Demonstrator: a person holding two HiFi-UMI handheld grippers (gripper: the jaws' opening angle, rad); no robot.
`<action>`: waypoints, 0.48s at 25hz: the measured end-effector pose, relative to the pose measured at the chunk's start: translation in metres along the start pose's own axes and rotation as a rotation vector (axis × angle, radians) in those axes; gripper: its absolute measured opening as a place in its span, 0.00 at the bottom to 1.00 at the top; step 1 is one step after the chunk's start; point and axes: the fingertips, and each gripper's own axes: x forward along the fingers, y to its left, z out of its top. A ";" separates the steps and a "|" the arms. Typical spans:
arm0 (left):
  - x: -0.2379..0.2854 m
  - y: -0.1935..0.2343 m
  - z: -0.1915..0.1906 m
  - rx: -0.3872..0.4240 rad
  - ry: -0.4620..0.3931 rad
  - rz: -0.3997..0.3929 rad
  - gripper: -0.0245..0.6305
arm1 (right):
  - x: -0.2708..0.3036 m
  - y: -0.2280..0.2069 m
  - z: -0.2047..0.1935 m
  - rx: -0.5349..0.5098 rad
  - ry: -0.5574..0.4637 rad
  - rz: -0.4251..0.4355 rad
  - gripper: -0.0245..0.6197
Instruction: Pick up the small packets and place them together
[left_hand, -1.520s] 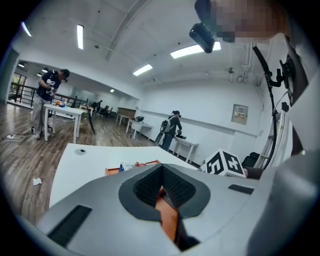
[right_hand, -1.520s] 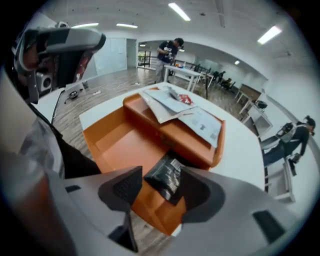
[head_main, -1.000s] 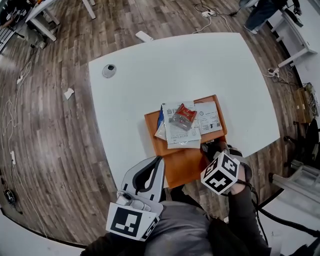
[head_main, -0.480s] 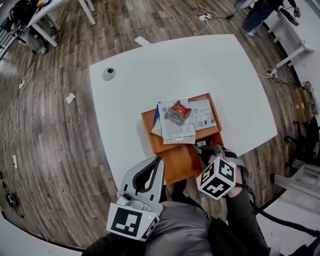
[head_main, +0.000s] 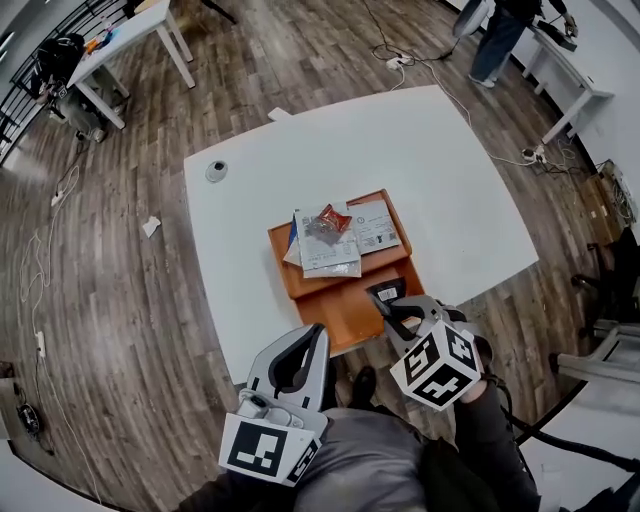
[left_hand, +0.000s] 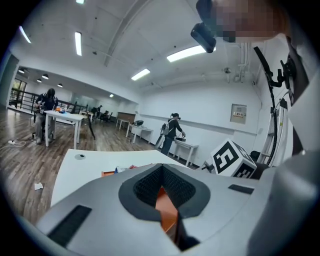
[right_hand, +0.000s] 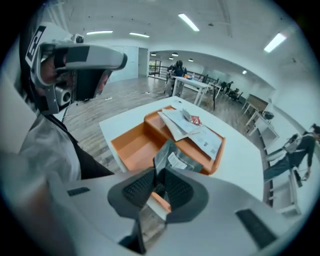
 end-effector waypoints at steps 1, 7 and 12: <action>-0.001 -0.005 0.001 0.004 -0.005 -0.005 0.04 | -0.007 -0.003 0.003 0.005 -0.026 -0.017 0.15; -0.003 -0.013 0.006 0.027 -0.035 -0.013 0.04 | -0.039 -0.037 0.031 0.029 -0.178 -0.159 0.15; 0.002 0.009 0.017 0.027 -0.045 0.025 0.04 | -0.032 -0.069 0.052 0.025 -0.183 -0.191 0.15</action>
